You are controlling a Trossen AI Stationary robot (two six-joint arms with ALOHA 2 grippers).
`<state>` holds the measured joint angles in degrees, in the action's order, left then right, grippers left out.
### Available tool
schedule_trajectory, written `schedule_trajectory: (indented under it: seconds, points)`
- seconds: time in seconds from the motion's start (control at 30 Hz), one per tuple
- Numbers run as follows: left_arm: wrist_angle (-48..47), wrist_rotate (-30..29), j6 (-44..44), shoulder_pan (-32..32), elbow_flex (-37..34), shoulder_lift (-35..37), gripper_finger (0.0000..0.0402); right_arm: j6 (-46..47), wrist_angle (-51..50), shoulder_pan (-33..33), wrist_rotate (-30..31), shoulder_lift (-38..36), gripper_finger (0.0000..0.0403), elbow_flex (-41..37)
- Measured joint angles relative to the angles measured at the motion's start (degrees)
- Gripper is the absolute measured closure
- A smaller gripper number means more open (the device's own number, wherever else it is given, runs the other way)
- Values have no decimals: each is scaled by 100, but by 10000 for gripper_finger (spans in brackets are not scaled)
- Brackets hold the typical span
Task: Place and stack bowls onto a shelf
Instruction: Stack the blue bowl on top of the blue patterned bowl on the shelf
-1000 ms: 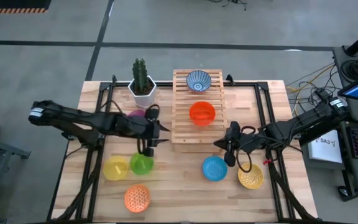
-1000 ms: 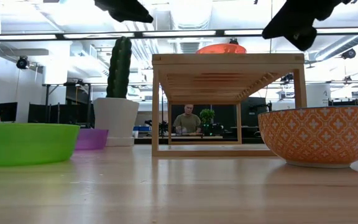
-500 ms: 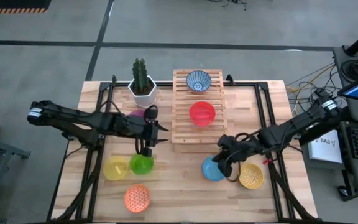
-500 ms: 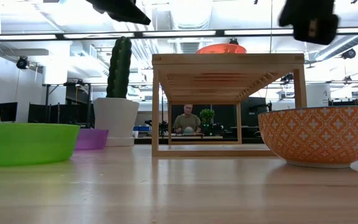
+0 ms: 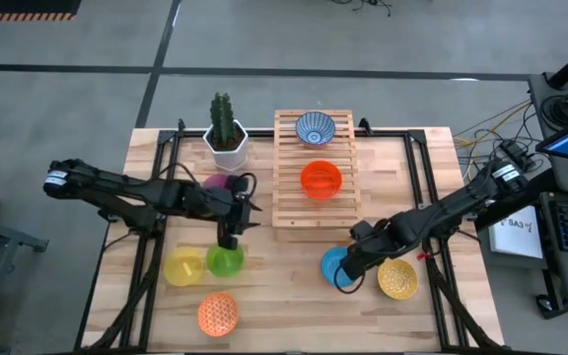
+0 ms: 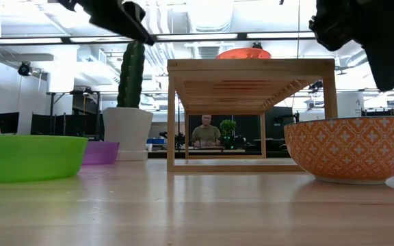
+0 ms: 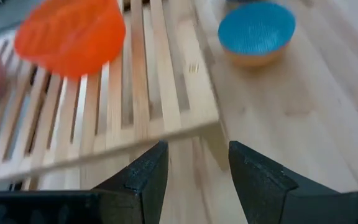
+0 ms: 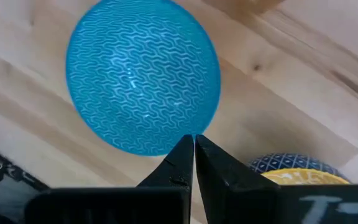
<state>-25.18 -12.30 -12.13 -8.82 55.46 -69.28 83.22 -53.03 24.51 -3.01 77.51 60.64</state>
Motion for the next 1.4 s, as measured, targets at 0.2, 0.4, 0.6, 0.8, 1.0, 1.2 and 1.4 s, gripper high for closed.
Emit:
schedule_trajectory:
  seconds: [0.2,0.4,0.6,0.8,1.0,1.2,1.4]
  points:
    - [-844,-623,595,0,-92,132,249,460,17,-2,-2,20,379,2]
    - [-825,-685,528,4,-327,476,249,760,-11,-4,28,220,315,2]
    - [-833,-685,534,0,-432,825,249,724,-35,-2,304,584,245,0]
    - [-825,-687,602,0,-532,1040,249,616,-30,-7,613,813,223,0]
    - [-786,-757,588,0,-645,1192,249,443,-5,-4,750,1109,223,-2]
    - [-751,-823,583,0,-645,1220,249,269,49,-13,751,1373,253,-11]
    - [-733,-825,580,0,-645,1220,249,154,236,-52,765,1517,337,-13]
